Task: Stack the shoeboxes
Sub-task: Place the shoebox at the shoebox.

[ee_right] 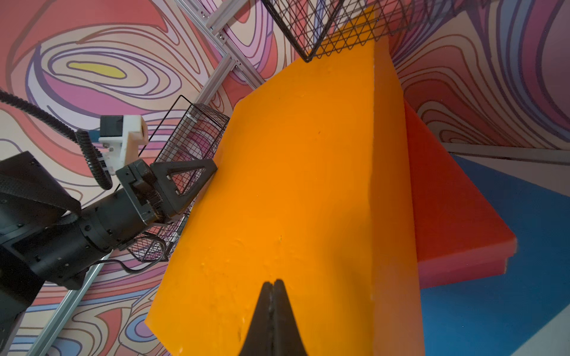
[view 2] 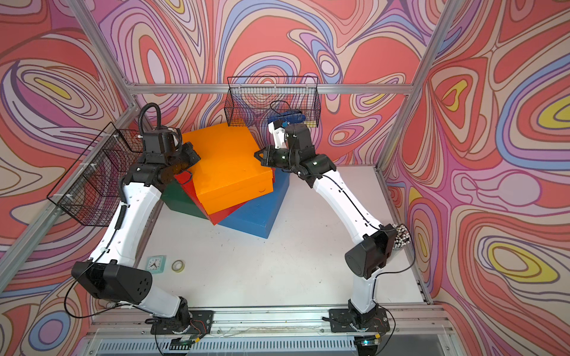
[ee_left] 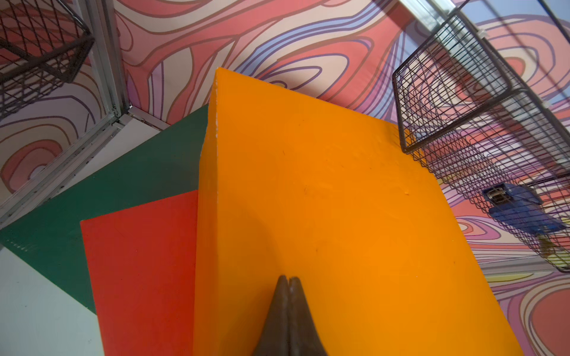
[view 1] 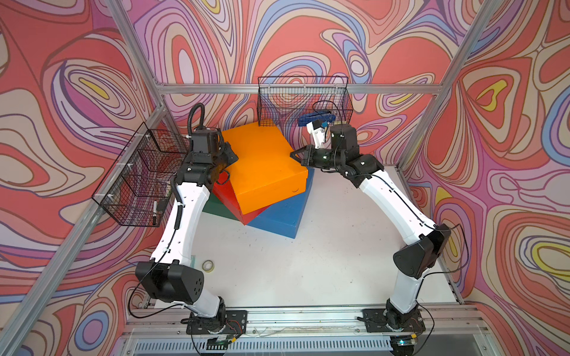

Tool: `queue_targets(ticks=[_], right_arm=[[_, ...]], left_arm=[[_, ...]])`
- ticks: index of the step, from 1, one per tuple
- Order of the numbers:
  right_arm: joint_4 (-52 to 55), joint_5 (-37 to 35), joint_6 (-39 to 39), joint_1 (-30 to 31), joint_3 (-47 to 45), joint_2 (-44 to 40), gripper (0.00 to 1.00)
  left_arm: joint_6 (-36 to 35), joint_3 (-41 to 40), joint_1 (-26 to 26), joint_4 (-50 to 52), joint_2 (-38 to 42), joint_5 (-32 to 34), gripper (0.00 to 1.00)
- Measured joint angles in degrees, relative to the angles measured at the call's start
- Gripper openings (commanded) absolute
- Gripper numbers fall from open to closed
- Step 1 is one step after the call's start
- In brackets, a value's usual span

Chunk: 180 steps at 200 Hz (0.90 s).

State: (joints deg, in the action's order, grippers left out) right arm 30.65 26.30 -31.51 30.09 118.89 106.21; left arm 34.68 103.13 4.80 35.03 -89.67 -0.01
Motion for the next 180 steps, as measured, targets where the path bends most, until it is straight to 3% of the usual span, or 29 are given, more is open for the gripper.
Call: queue_targets(ticks=[28, 50, 60, 83, 97, 141, 180], right_arm=[[-0.35, -0.39, 0.35, 0.0, -1.51, -2.43, 0.0], [-0.59, -0.63, 0.44, 0.0, -3.15, -4.46, 0.0], [-0.66, -0.83, 0.59, 0.0, -3.89, -5.42, 0.0], [-0.57, -2.14, 1.64, 0.0, -6.97, -8.55, 0.0], [-0.42, -3.69, 2.64, 0.0, -9.68, -10.75, 0.0], [0.59, -9.4, 5.35, 0.0, -17.68, -13.97, 0.0], [-1.22, -9.64, 5.35, 0.42, -20.09, -13.66, 0.0]], left_arm=[[-0.63, 7.76, -0.22, 5.25, -1.66, 0.0, 0.55], [-1.55, 12.66, -0.35, 6.8, -0.83, 0.46, 0.65], [-1.95, 12.83, -0.35, 7.06, 0.46, 0.92, 0.58], [-2.95, 8.44, -0.35, 7.08, 5.6, 2.69, 0.2], [-3.48, 3.1, -0.37, 7.19, 9.53, 4.0, 0.1], [-3.65, -8.63, -0.85, 7.32, 13.33, 5.95, 0.04], [-3.65, -10.01, -1.22, 7.65, 11.65, 6.71, 0.07]])
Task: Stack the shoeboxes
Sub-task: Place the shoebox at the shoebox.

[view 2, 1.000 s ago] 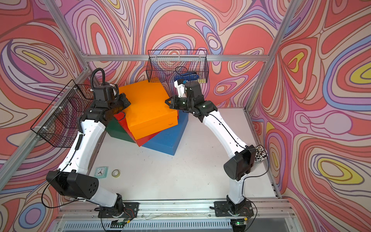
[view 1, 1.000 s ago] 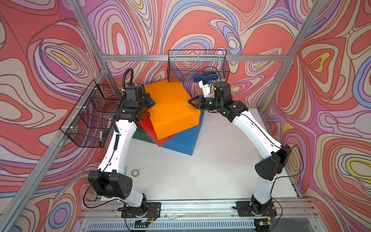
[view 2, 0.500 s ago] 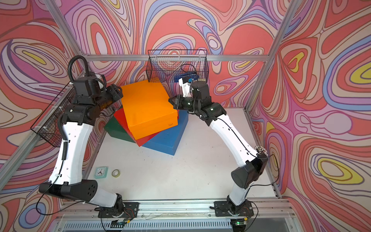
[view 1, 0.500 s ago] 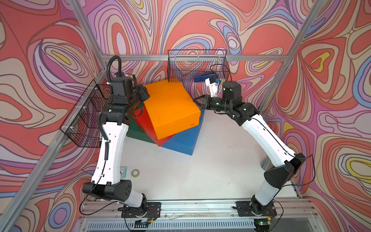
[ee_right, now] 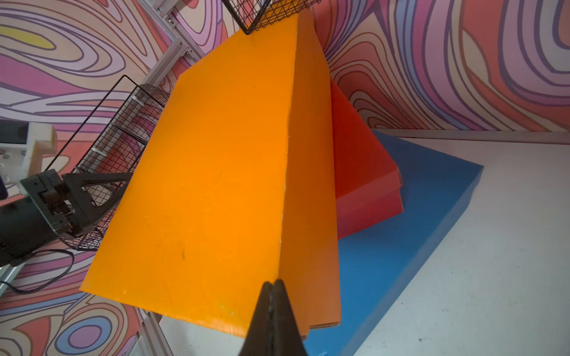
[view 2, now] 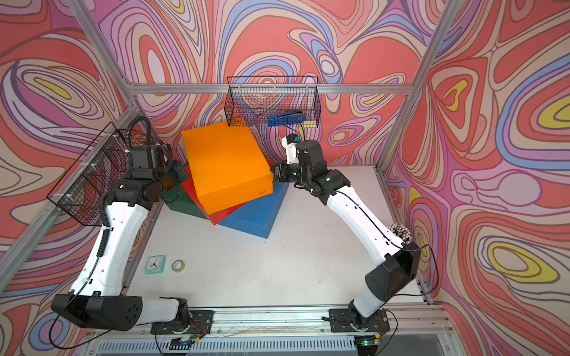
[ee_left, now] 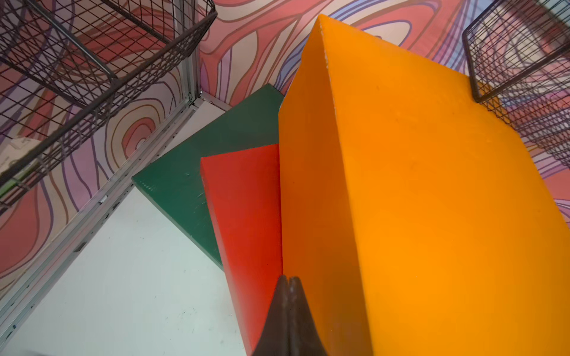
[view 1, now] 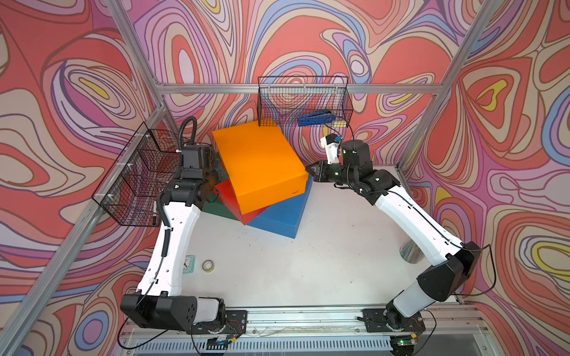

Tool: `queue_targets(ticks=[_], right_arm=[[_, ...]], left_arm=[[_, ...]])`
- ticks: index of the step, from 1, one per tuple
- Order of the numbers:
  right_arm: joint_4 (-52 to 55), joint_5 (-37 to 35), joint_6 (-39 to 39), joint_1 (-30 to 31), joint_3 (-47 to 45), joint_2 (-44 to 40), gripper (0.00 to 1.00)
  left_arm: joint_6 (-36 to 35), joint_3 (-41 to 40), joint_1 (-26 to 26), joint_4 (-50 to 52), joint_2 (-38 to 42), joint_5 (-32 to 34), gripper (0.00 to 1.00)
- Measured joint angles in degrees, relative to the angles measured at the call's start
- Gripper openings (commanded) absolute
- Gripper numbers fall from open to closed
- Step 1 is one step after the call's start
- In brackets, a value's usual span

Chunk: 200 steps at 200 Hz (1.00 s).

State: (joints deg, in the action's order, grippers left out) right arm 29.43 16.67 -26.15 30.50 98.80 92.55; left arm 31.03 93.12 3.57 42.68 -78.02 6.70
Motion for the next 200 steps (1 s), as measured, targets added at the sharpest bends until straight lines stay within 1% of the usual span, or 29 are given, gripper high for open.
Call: queue_targets(ticks=[20, 40, 75, 100, 117, 125, 137, 142, 149, 159, 178, 186, 200], right_arm=[[-1.11, 0.11, -0.02, 1.51, -0.57, 0.11, 0.0], [-2.1, 0.39, -0.07, 3.69, -0.57, 0.46, 0.0], [-4.85, 1.25, -0.9, 5.25, -1.84, 0.52, 0.0], [-6.84, 2.08, -2.03, 5.97, -2.99, 0.52, 0.0], [-7.72, 3.15, -2.89, 7.21, -3.3, 0.72, 0.0], [-8.13, 3.91, -3.28, 7.82, -3.37, 0.92, 0.0], [-8.92, 5.09, -3.72, 8.68, -3.67, 1.22, 0.0], [-9.33, 5.44, -3.82, 8.9, -3.82, 1.31, 0.0], [-9.77, 5.75, -3.96, 9.18, -4.07, 1.31, 0.0], [-9.22, 5.73, -3.96, 9.38, -4.57, 1.29, 0.0], [-7.45, 4.83, -3.67, 9.44, -6.8, 1.29, 0.0], [-6.47, 4.07, -3.45, 9.44, -7.85, 1.22, 0.0], [-4.98, 2.45, -3.04, 9.42, -9.7, 0.74, 0.0]], left_arm=[[-0.2, 1.36, -0.7, 0.09, -1.16, 0.22, 0.12], [-0.66, 4.39, -1.73, 0.15, -4.35, 0.42, 0.18], [-0.83, 7.93, -3.98, -0.07, -9.11, 0.94, 0.49], [-0.81, 10.23, -5.38, -0.04, -11.19, 0.83, 0.65], [-0.9, 12.39, -6.25, 0.04, -12.96, 0.46, 0.8], [-1.01, 13.55, -6.47, 0.2, -13.81, 0.28, 0.84], [-1.07, 15.45, -6.73, 0.55, -15.17, -0.02, 0.86], [-1.05, 16.2, -6.82, 0.79, -15.67, -0.26, 0.85], [-1.07, 17.07, -6.97, 1.07, -16.37, -0.46, 0.8], [-1.05, 17.46, -7.06, 1.25, -16.9, -0.87, 0.66], [-0.94, 16.76, -7.06, 0.72, -16.98, -1.55, 0.34], [-1.03, 16.0, -7.06, -0.11, -16.72, -1.77, 0.25], [-0.92, 14.67, -7.19, -1.6, -16.11, -1.81, 0.15]])
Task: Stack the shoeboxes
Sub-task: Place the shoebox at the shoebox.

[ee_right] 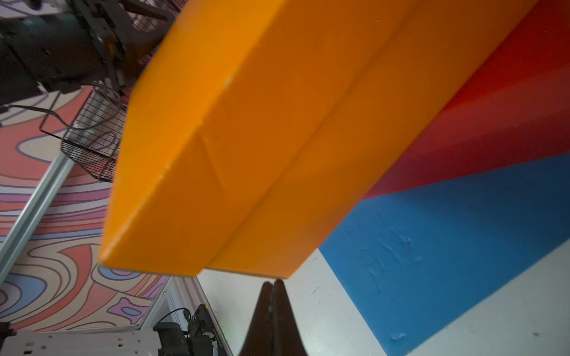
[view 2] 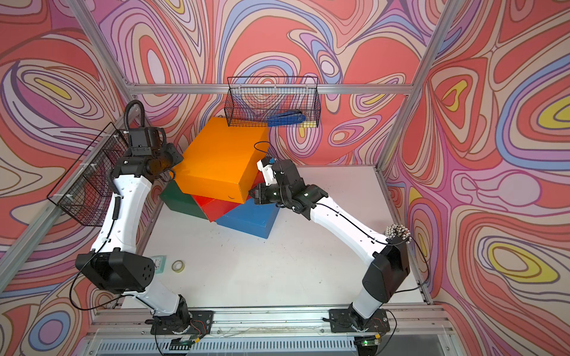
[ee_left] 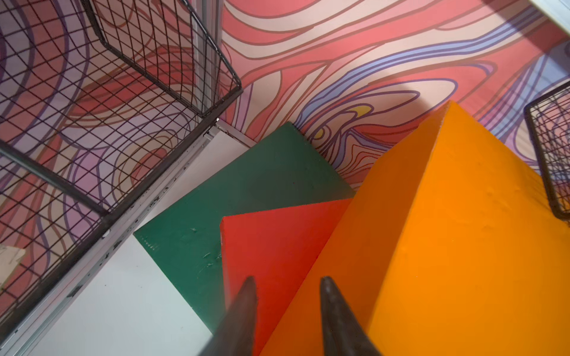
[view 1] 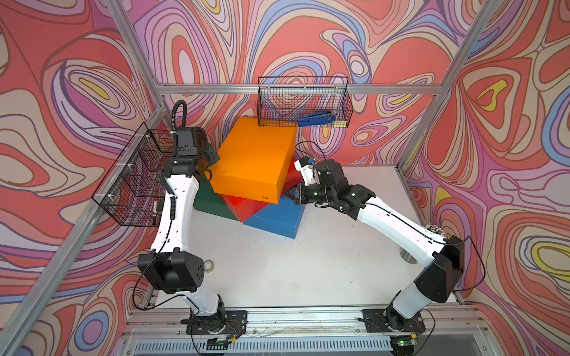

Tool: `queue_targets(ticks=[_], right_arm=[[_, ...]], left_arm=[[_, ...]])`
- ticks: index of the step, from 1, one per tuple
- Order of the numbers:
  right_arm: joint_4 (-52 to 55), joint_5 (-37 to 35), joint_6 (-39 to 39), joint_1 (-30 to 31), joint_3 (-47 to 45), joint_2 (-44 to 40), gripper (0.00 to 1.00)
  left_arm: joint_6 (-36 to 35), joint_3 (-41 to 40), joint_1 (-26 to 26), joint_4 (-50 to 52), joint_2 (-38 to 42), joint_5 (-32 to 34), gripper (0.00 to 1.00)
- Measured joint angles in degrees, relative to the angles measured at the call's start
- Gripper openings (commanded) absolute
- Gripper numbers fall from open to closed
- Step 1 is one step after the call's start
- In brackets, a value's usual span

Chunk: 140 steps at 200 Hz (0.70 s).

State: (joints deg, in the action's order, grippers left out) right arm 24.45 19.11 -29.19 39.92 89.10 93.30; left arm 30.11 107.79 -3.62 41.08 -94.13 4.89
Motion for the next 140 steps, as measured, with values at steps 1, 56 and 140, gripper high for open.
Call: queue_targets(ticks=[1, 56, 140], right_arm=[[0.09, -0.07, 0.04, 0.0, -0.11, -0.04, 0.0], [0.72, -6.32, 1.09, -0.02, -9.81, -7.02, 0.0], [-12.24, -4.94, -4.87, 3.19, -25.79, -2.64, 0.0]], left_arm=[[0.02, -0.09, -0.02, -0.07, 0.02, 0.0, 0.15], [0.55, -10.6, -1.57, -2.32, 8.72, 0.31, 0.09], [3.15, -25.14, -1.57, -1.68, 24.96, -2.56, 0.0]])
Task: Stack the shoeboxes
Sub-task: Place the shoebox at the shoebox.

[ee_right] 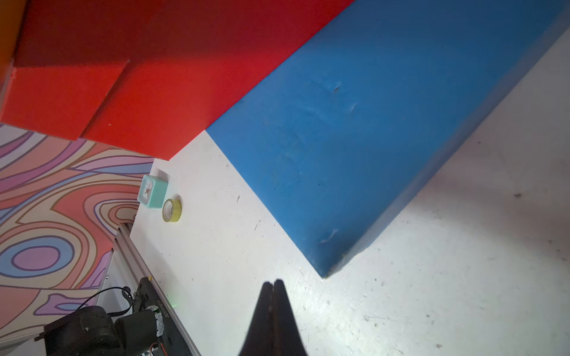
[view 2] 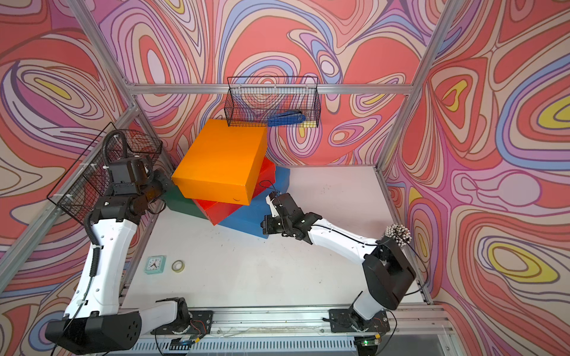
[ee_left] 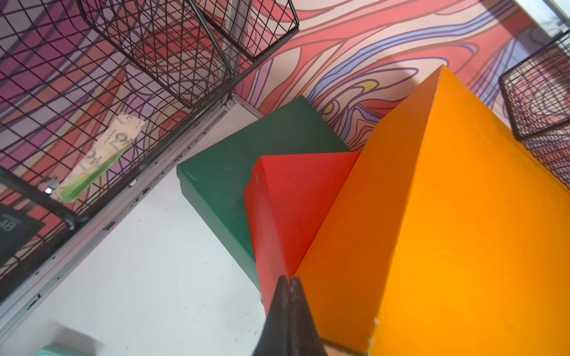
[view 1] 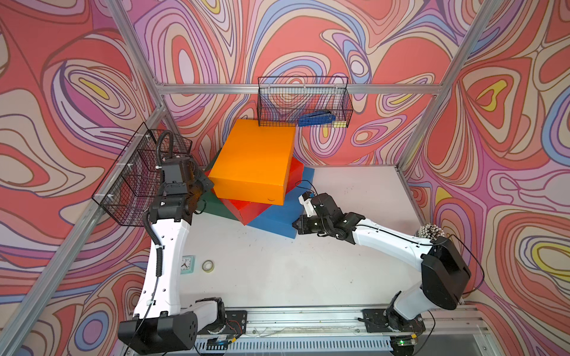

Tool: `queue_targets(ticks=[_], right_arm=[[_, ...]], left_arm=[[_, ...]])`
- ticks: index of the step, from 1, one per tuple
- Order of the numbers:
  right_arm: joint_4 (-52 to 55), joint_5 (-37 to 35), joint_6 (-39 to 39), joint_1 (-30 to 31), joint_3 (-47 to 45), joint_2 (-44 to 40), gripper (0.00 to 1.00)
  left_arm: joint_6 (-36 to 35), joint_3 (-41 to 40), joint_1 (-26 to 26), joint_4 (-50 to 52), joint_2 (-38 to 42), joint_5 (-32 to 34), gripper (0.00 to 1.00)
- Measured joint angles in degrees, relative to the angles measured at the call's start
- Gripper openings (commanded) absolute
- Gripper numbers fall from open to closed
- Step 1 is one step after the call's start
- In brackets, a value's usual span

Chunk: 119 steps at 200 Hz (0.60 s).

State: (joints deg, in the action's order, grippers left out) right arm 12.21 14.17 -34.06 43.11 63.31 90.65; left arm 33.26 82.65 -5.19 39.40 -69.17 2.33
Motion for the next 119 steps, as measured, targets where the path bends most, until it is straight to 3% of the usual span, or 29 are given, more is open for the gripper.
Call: queue_targets(ticks=[75, 119], right_arm=[[-21.9, -1.66, -8.46, 6.67, -7.56, 8.7, 0.0], [-29.99, -10.01, -12.35, 6.38, -15.98, 9.44, 0.0]], left_arm=[[1.53, -8.37, 0.0, 0.98, 5.77, -2.01, 0.0], [1.49, -8.87, 0.0, 1.31, 6.14, -2.12, 0.04]])
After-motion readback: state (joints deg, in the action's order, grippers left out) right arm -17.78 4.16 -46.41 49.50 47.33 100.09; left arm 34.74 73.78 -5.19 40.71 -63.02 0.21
